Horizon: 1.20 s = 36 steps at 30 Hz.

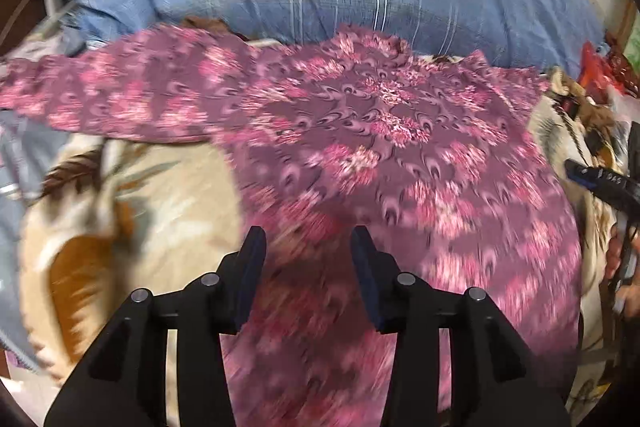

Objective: Fold small clothes

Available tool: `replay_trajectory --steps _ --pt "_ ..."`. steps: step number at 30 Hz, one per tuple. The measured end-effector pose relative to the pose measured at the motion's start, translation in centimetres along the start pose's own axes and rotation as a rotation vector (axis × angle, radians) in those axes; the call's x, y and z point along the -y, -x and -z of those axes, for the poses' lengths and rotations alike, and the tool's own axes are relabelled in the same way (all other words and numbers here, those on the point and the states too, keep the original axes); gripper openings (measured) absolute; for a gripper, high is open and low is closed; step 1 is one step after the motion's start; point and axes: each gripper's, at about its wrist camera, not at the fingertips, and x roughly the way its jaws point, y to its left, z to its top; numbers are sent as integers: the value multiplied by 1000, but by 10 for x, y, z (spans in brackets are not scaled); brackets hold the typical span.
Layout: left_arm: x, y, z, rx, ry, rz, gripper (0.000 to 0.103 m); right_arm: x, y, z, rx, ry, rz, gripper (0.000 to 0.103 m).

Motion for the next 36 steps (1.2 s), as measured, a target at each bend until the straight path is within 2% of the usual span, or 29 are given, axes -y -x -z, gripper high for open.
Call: replay_trajectory --steps 2,3,4,7,8,9,10,11,13,15,17,21,26,27,28,29,32,36 --pt "10 -22 -11 -28 14 19 42 -5 -34 -4 -53 0 -33 29" --pt "12 -27 -13 -35 10 14 42 -8 -46 -3 -54 28 -16 18" --pt "14 -31 -14 -40 5 8 42 -13 -55 -3 -55 66 13 11" --pt "20 -41 -17 -37 -17 38 43 3 -39 -23 4 35 -28 13" --pt "20 -45 -18 -37 -26 42 45 18 -29 -36 54 -11 -12 14" --pt "20 -49 -17 -37 -30 43 45 41 -18 -55 113 -78 21 22" --pt "20 -53 -17 -38 -29 48 45 62 -10 -70 154 -141 56 38" --pt "20 -58 -17 -42 -24 56 46 87 -4 -89 195 -215 99 43" --pt "19 -70 -15 -55 -5 64 48 129 -1 -122 233 -316 159 45" --pt "21 -71 -13 -12 -9 58 56 154 -10 -145 232 -360 207 45" --pt "23 -72 -12 -4 -17 59 61 174 -30 -170 223 -383 249 45" --pt "25 -74 -12 7 -16 59 67 185 -75 -204 189 -380 305 47" --pt "30 -78 -14 1 -46 42 70 191 -105 -229 251 -398 330 55" --pt "30 -78 -14 -1 -47 39 70 190 -109 -232 256 -400 334 53" --pt "30 -78 -15 -3 -45 38 70 189 -112 -236 252 -397 342 29" --pt "31 -79 -17 -8 -41 42 70 188 -116 -239 237 -393 344 10" --pt "26 -76 -31 -10 -15 82 70 180 -104 -246 281 -361 328 9" --pt "25 -72 -57 44 9 92 70 181 -50 -250 397 -316 289 8"
